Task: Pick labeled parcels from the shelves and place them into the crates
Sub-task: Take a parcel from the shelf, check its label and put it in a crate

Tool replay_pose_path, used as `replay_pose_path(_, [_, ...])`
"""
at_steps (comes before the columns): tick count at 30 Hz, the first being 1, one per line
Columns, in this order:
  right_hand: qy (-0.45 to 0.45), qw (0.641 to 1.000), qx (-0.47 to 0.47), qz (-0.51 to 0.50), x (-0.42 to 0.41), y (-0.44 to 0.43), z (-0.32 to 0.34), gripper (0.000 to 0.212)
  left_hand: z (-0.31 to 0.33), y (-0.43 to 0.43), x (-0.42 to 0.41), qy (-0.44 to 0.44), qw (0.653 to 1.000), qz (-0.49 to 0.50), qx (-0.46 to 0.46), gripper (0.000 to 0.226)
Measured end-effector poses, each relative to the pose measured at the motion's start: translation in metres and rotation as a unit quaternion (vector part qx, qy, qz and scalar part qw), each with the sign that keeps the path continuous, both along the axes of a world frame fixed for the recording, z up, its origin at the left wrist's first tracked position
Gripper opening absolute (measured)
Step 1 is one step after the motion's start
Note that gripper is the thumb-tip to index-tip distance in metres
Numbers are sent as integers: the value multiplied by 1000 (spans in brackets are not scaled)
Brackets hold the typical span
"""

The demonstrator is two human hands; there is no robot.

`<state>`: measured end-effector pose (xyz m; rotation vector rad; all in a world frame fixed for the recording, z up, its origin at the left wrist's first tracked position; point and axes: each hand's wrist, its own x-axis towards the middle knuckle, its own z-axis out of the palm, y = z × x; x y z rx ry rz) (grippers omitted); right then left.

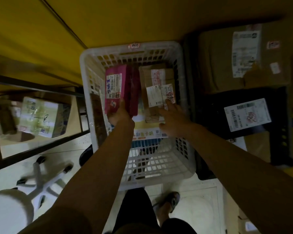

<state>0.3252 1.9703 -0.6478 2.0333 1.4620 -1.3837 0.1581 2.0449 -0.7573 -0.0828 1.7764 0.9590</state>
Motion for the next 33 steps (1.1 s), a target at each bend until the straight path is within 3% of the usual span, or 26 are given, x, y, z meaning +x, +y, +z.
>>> replay_pose_path(3, [-3, 1000, 8, 1, -2, -1, 0, 77, -4, -9, 5, 75, 993, -78, -40, 79])
replay_pose_path(5, [-6, 1000, 11, 6, -1, -1, -1, 78, -11, -15, 11, 68, 983, -164, -47, 89])
replay_pose_path(7, [-6, 1000, 11, 13, 0, 0, -1, 75, -24, -17, 14, 32, 970, -235, -51, 78])
replay_pose_path(12, [-16, 1000, 5, 13, -1, 4, -6, 71, -13, -25, 14, -52, 939, -332, -71, 28])
replay_pose_path(15, [-14, 1000, 10, -4, -2, 5, -10, 70, 1, -36, 8, -21, 917, -390, -80, 31])
replay_pose_path(17, [4, 1000, 14, -17, -4, 4, -11, 72, 11, -46, -1, 33, 881, -468, -57, 41])
replay_pose_path(19, [24, 998, 33, -40, -4, 2, -6, 75, 21, -52, -13, 99, 813, -573, -14, 45])
replay_pose_path(25, [13, 991, 128, -47, 9, -16, 54, 71, 80, -44, -43, 262, 545, -788, 114, 55])
replay_pose_path(29, [-51, 978, 197, -53, 34, -53, 110, 59, 153, -29, -21, 358, 368, -839, 181, 62])
replay_pose_path(33, [-116, 958, 252, -75, 62, -127, 161, 69, 229, -42, 34, 394, 235, -844, 279, 64])
